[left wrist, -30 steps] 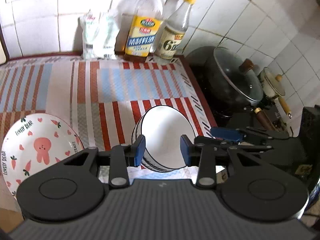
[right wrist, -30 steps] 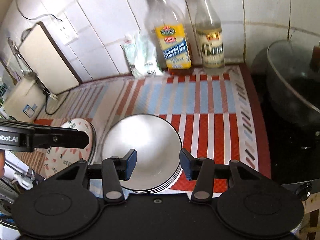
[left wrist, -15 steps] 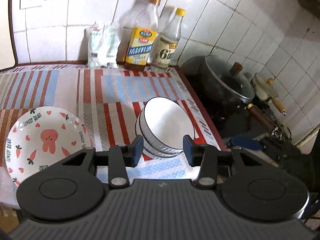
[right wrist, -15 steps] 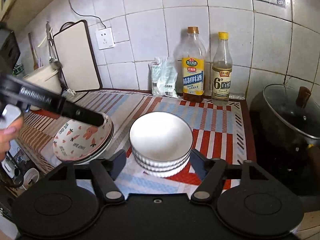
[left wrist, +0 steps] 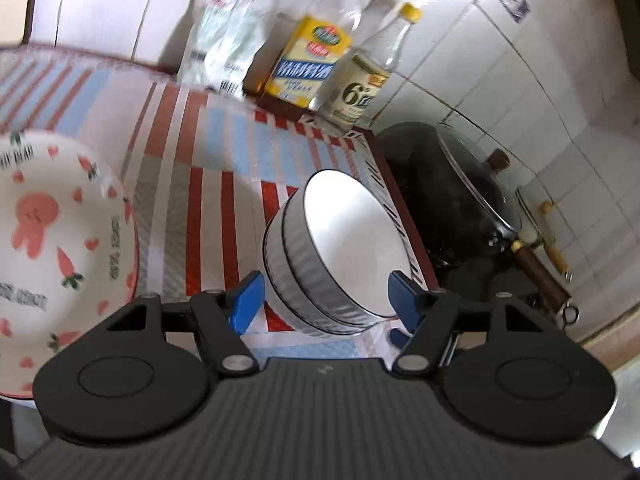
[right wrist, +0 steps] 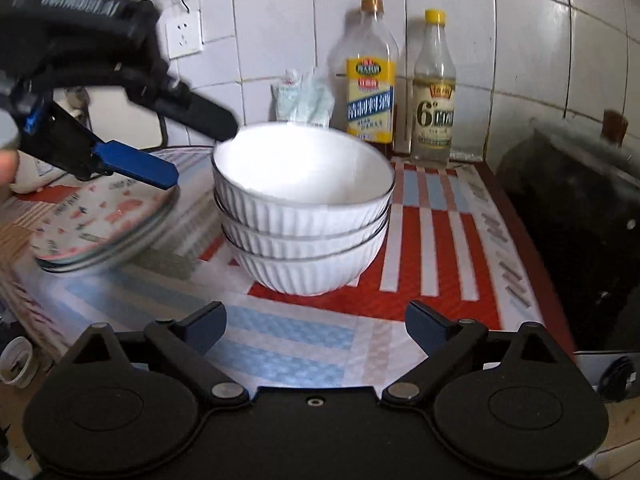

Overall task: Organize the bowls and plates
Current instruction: 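Grip the rim of the three-bowl stack with the left gripper and lift, then carry the bowl stack with the left gripper onto the bunny plate stack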

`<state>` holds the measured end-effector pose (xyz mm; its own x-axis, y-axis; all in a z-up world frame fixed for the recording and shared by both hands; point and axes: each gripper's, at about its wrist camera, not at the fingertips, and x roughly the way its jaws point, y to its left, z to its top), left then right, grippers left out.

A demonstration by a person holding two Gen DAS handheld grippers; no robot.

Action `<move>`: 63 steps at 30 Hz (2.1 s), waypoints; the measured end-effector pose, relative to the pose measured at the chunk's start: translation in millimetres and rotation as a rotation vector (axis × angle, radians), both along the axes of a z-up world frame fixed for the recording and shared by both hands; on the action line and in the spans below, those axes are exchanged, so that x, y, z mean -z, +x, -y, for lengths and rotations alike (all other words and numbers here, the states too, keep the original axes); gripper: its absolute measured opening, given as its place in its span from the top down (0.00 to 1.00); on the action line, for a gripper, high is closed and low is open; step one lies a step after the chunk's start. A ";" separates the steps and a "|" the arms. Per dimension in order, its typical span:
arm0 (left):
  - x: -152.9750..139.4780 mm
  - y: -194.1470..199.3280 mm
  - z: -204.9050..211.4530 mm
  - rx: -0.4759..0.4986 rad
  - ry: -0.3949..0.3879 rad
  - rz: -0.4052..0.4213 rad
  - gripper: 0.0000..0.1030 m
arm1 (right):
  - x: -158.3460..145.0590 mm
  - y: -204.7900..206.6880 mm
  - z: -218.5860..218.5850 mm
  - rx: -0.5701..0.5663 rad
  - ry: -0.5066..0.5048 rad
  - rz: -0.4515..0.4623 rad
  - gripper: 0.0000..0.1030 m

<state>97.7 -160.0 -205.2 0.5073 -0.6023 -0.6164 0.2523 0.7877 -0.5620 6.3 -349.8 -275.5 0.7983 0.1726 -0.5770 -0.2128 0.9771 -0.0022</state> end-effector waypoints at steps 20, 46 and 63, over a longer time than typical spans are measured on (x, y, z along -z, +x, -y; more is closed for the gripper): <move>34.1 54.0 11.6 -0.020 -0.004 -0.191 0.52 | 20.9 41.7 -25.9 0.072 0.022 0.125 0.00; 38.1 54.3 23.8 -0.018 0.098 -0.139 0.61 | 18.8 62.4 -17.6 0.005 0.082 0.107 0.00; -26.5 26.3 -2.8 -0.019 0.119 -0.052 0.60 | -34.4 46.8 -36.3 -0.080 0.055 0.178 0.00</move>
